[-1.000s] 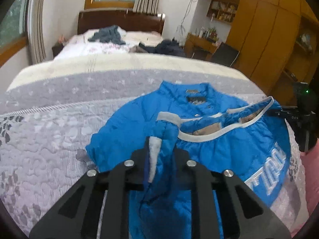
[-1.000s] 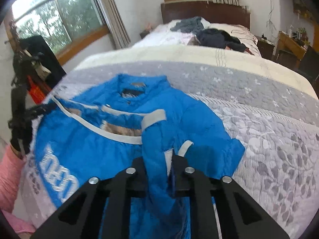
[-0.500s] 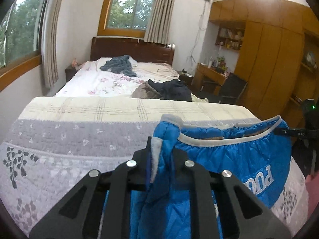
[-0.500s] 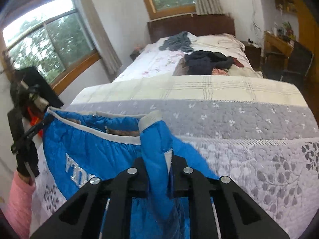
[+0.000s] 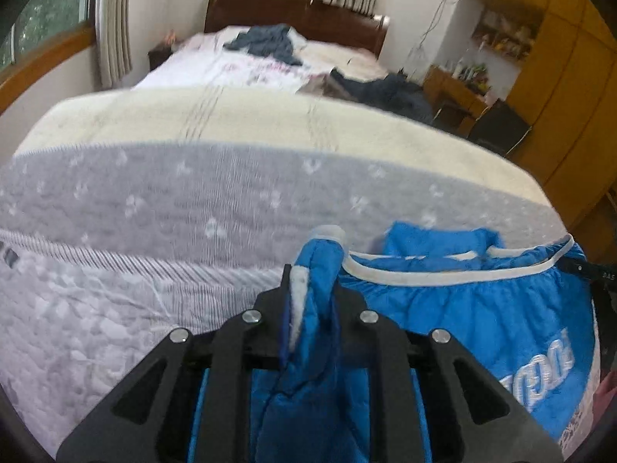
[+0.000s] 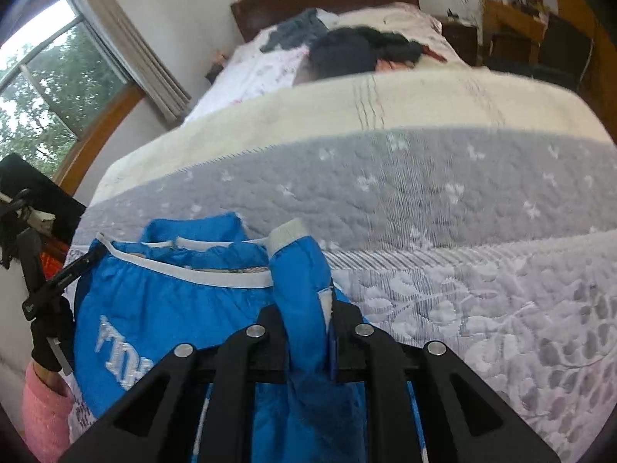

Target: Fold large clothes

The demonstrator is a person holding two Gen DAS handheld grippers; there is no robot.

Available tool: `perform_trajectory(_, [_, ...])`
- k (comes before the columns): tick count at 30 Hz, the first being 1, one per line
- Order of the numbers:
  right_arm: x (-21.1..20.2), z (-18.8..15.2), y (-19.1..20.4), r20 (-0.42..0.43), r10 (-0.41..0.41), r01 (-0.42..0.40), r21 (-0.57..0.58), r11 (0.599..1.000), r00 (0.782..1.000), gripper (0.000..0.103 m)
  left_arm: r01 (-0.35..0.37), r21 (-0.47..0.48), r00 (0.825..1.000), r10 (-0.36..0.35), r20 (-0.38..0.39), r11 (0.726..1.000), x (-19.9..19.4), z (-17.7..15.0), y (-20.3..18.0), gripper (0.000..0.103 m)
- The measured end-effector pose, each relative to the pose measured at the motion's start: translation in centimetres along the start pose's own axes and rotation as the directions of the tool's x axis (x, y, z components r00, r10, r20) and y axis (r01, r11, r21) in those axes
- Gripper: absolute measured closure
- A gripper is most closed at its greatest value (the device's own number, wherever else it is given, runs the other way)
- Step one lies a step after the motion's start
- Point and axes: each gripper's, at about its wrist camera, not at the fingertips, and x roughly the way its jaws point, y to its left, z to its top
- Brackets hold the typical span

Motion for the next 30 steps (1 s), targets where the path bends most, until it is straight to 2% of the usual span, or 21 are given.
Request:
perform_trajectory(6, [3.0,-0.9,-1.7,-0.042,0.013,-0.010,0.061,0.998,0.999,0.082,0.007,-0.063,0.998,-0.011,-0.057,0.998,1.6,-0.2,1.4,0.071])
perform_trajectory(8, [2.8,-0.9,-1.7,-0.040,0.014,-0.011,0.066,0.998,0.999,0.078,0.001,-0.081,0.998,-0.006,-0.062,0.997,1.4,-0.2,1.7,0.061])
perform_trajectory(12, [0.3,-1.3,-1.1,-0.018,-0.029,0.030,0.035,0.999,0.999,0.062,0.020,-0.137,0.999,-0.026,-0.041,0.990,-0.9,-0.3,2.8,0.061])
perform_trajectory(16, [-3.1,-3.0,-0.9,0.000,-0.002,0.002,-0.002,1.000,1.000,0.062,0.049,-0.156,0.999,-0.049,0.005,0.987,-5.2,-1.3,3.2,0.061])
perform_trajectory(18, [-4.8,-4.7,-0.7,-0.004,0.001,-0.001,-0.023,1.000,1.000,0.060,0.065,-0.136,0.998,-0.062,0.027,0.988,-7.7,-2.6,2.9,0.060])
perform_trajectory(19, [-5.6,-5.7,-0.7,-0.001,-0.002,0.002,-0.032,1.000,1.000,0.060,0.052,-0.116,0.998,-0.048,0.036,0.992,-9.1,-3.6,2.5,0.058])
perform_trajectory(21, [-7.1,-7.9,-1.0,-0.004,0.027,-0.027,-0.026,0.999,1.000,0.057,0.026,-0.088,0.999,-0.022,0.042,0.996,-11.0,-5.5,2.1,0.056])
perform_trajectory(23, [-8.2,-10.2,-1.5,-0.015,0.072,-0.072,-0.001,0.997,0.997,0.056,0.033,-0.065,0.999,-0.031,0.037,0.997,-12.8,-8.0,1.5,0.053])
perform_trajectory(30, [-9.0,-15.6,-2.8,-0.029,0.130,-0.129,0.040,0.991,0.991,0.052,0.061,-0.094,0.998,-0.059,0.026,0.994,-14.5,-13.9,2.1,0.053])
